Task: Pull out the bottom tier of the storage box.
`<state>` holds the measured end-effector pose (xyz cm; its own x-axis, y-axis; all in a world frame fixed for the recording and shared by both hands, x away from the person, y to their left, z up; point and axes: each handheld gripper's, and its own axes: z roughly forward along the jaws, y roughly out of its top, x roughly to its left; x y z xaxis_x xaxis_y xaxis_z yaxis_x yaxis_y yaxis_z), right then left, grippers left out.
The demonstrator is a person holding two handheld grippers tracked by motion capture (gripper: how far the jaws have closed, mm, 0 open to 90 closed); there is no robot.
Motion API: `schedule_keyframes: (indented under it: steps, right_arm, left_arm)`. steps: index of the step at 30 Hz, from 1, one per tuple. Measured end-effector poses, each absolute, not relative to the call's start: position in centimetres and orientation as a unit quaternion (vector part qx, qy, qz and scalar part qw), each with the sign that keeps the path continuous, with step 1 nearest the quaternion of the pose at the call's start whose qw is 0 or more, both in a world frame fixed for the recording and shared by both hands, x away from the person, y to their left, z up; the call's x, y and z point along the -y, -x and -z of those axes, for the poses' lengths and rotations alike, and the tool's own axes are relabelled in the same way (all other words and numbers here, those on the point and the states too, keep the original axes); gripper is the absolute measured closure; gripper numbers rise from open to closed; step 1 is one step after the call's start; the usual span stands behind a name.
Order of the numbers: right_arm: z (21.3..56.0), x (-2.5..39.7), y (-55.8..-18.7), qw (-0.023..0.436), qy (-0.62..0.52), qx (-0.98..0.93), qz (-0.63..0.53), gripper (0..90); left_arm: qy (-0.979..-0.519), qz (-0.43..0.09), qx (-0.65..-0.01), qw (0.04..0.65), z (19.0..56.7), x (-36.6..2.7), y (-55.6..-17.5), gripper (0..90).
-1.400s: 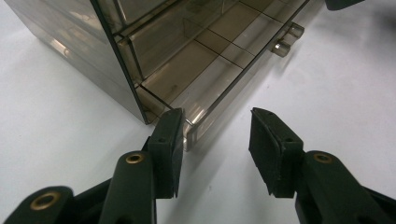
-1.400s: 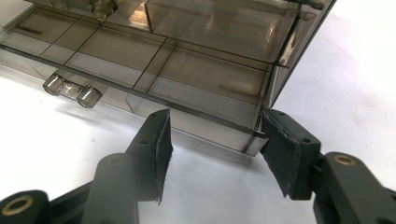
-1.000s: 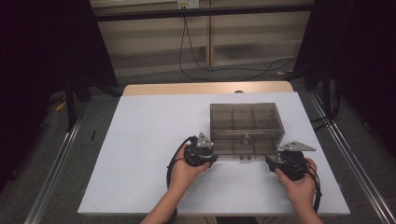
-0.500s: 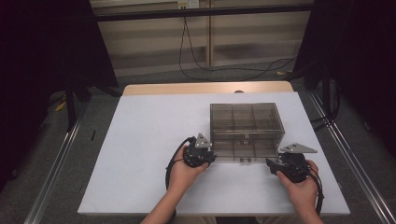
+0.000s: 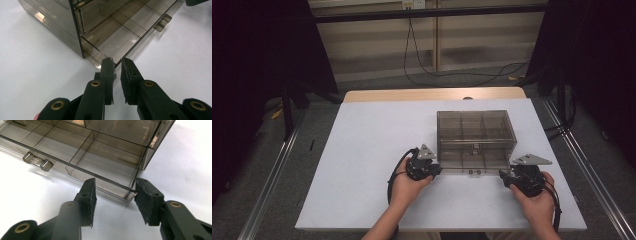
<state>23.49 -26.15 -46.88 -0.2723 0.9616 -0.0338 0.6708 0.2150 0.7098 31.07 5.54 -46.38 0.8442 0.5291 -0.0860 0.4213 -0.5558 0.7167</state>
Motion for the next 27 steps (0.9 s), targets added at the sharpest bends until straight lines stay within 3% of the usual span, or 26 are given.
schedule_keyframes:
  steps: [27]
  right_arm:
    - [46.8, 26.6, -22.4, 0.236, -0.546, -0.74, -0.314, 54.0]
  left_arm:
    - [-0.879, -0.054, -0.27, 0.39, 46.4, -5.9, -30.3, 80.8]
